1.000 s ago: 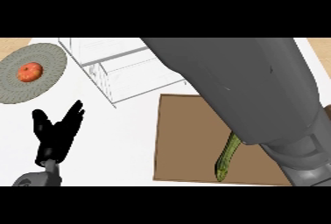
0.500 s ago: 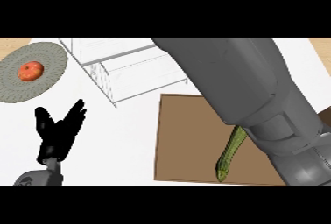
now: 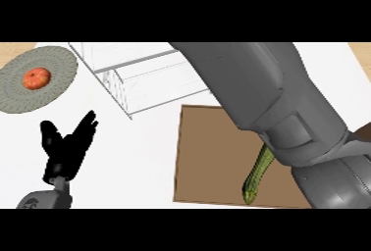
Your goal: Pick the cupcake from the tray and place it in the tiered shelf
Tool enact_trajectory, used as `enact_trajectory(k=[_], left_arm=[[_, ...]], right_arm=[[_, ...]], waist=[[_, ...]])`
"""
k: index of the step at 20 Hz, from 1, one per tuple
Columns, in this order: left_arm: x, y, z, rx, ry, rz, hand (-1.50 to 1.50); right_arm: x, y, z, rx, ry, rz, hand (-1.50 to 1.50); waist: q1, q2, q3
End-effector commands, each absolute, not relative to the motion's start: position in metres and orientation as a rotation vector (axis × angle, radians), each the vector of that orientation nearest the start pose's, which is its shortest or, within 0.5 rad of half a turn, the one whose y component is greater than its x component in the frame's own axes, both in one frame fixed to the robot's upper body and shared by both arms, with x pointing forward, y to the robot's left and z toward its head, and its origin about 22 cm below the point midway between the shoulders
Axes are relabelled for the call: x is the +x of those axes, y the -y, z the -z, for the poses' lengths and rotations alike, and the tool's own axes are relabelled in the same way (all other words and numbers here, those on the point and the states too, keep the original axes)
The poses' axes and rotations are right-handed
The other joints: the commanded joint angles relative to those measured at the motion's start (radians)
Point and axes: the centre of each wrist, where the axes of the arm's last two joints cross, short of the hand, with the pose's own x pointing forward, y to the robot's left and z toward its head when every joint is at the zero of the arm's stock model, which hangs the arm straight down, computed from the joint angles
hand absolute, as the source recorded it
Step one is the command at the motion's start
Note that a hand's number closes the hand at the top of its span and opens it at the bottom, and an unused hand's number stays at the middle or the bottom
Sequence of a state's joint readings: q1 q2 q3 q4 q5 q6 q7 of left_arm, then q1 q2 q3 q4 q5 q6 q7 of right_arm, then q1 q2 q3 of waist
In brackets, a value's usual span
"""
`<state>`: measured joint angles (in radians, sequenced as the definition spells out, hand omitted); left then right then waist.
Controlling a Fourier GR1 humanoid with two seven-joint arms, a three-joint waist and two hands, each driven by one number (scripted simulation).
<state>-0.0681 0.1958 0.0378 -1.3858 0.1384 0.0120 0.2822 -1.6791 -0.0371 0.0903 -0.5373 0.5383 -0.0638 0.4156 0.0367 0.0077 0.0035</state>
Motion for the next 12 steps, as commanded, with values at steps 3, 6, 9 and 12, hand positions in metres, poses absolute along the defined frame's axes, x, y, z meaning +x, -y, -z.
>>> enact_trajectory(k=[3, 6, 9, 12], left_arm=[[0.267, -0.273, 0.010, 0.074, 1.133, -0.004, 0.00], [0.268, -0.283, 0.021, 0.085, 1.138, -0.021, 0.00], [0.259, -0.273, 0.021, 0.089, 1.134, -0.018, 0.00], [0.253, -0.290, 0.018, 0.085, 1.123, -0.004, 0.00]], right_arm=[[0.422, -0.020, -0.326, -0.608, 1.813, -0.890, 1.50], [0.433, -0.007, -0.320, -0.607, 1.813, -0.884, 1.50], [0.427, -0.020, -0.324, -0.623, 1.802, -0.911, 1.50], [0.427, -0.026, -0.311, -0.656, 1.778, -0.972, 1.50]], waist=[[-0.001, 0.004, -0.005], [0.000, 0.008, -0.006], [0.000, 0.003, -0.005], [0.002, 0.002, -0.005]])
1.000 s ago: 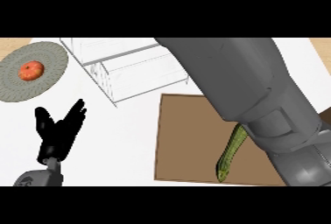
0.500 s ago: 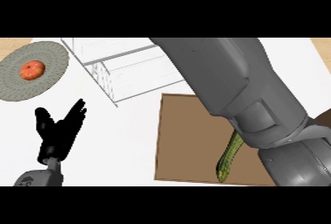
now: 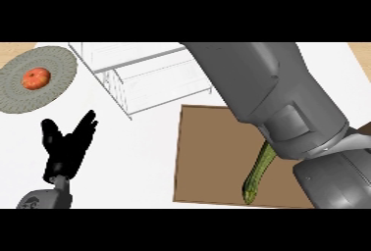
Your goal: Pick the cupcake from the tray and place it in the tiered shelf
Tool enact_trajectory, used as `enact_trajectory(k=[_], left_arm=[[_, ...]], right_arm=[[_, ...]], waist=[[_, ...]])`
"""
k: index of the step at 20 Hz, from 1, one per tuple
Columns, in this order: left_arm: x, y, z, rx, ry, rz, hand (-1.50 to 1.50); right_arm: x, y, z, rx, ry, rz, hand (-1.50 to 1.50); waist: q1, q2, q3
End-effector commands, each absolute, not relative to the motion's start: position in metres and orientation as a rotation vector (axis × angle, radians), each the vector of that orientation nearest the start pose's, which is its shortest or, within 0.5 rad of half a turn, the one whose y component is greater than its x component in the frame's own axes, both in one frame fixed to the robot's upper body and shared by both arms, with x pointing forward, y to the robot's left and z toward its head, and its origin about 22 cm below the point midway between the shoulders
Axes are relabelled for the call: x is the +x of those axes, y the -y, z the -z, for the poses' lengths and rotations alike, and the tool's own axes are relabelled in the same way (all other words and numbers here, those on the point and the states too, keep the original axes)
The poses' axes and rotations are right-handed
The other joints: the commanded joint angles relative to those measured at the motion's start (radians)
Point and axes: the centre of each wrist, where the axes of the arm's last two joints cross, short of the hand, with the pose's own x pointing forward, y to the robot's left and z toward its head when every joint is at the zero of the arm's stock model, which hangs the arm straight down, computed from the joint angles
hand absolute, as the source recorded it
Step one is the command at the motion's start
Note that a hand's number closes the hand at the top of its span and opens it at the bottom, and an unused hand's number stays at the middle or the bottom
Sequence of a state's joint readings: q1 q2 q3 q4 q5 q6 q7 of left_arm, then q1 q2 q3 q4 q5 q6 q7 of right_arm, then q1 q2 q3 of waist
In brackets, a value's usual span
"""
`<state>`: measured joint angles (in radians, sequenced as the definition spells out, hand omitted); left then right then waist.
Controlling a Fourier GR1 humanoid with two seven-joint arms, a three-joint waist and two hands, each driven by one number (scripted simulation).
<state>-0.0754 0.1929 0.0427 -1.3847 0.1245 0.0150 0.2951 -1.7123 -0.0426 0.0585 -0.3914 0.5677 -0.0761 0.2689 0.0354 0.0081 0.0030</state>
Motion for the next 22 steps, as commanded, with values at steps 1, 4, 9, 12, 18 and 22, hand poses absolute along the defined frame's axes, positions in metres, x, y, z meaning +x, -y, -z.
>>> enact_trajectory(k=[1, 4, 9, 12, 18, 22], left_arm=[[0.259, -0.287, 0.025, 0.078, 1.119, -0.007, 0.00], [0.257, -0.289, 0.018, 0.086, 1.133, -0.008, 0.00], [0.267, -0.282, 0.016, 0.068, 1.137, -0.011, 0.00], [0.251, -0.287, 0.030, 0.074, 1.132, -0.002, 0.00], [0.260, -0.290, 0.011, 0.084, 1.113, 0.010, 0.00], [0.249, -0.270, 0.023, 0.075, 1.113, -0.018, 0.00]], right_arm=[[0.432, -0.011, -0.323, -0.594, 1.791, -0.816, 1.50], [0.432, -0.009, -0.325, -0.521, 1.803, -0.642, -1.50], [0.436, 0.002, -0.333, -0.361, 1.814, -0.465, -1.50], [0.433, -0.007, -0.330, -0.259, 1.819, -0.387, -1.50], [0.440, 0.020, -0.351, -0.188, 1.819, -0.146, -1.50], [0.446, 0.054, -0.371, -0.298, 1.853, -0.047, -1.50]], waist=[[-0.002, 0.004, -0.005], [0.000, 0.001, -0.004], [-0.002, 0.006, -0.004], [0.004, 0.005, -0.005], [0.002, 0.002, -0.004], [-0.003, -0.001, -0.004]])
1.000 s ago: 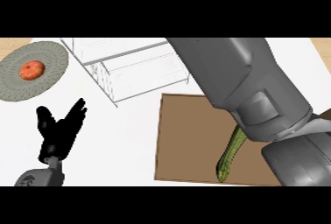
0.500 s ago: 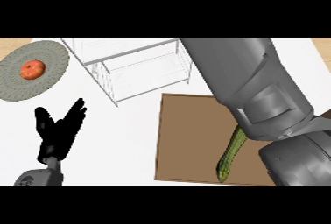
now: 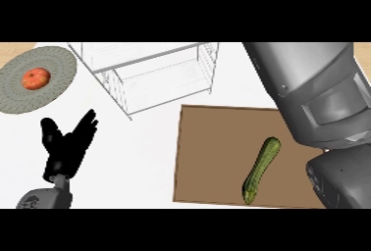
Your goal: Pick the cupcake from the tray and place it in the tiered shelf
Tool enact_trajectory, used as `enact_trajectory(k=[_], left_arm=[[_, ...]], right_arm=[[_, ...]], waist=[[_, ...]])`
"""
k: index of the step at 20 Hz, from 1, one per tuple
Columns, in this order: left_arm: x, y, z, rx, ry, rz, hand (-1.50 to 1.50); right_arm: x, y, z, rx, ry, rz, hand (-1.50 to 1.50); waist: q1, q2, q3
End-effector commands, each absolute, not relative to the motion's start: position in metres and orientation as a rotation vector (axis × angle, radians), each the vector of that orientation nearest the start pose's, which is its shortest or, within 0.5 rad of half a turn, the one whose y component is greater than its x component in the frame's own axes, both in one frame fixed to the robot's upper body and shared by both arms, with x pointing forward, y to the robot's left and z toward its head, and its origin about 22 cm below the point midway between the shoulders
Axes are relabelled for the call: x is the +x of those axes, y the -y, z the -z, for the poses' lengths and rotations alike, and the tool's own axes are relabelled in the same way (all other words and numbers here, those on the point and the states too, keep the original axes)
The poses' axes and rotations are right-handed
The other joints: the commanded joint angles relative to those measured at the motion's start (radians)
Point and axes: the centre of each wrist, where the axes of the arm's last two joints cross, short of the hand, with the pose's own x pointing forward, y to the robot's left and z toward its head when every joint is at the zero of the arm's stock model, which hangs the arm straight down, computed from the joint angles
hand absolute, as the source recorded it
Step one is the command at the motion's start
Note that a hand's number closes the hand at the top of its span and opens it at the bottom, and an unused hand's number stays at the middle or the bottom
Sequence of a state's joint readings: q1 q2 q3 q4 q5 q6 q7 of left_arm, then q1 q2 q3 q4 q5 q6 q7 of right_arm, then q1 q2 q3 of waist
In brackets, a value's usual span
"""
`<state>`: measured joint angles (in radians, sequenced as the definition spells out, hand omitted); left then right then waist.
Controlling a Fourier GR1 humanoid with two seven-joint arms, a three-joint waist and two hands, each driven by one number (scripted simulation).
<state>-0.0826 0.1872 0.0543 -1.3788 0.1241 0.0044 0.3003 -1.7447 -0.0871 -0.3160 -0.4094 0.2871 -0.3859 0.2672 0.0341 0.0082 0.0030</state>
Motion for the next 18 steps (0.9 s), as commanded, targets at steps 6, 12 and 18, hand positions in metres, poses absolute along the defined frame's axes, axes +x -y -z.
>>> enact_trajectory(k=[6, 12, 18], left_arm=[[0.266, -0.301, 0.017, 0.088, 1.114, -0.033, 0.00], [0.258, -0.297, 0.024, 0.088, 1.140, -0.048, 0.00], [0.254, -0.285, 0.029, 0.102, 1.113, -0.049, 0.00]], right_arm=[[0.457, 0.111, -0.379, -0.383, 1.801, 0.188, -1.50], [0.466, 0.201, -0.360, -0.329, 1.786, 0.249, -1.50], [0.458, 0.247, -0.376, -0.289, 1.784, 0.185, -1.50]], waist=[[-0.026, -0.002, -0.004], [-0.032, -0.004, -0.003], [-0.027, -0.005, -0.003]])
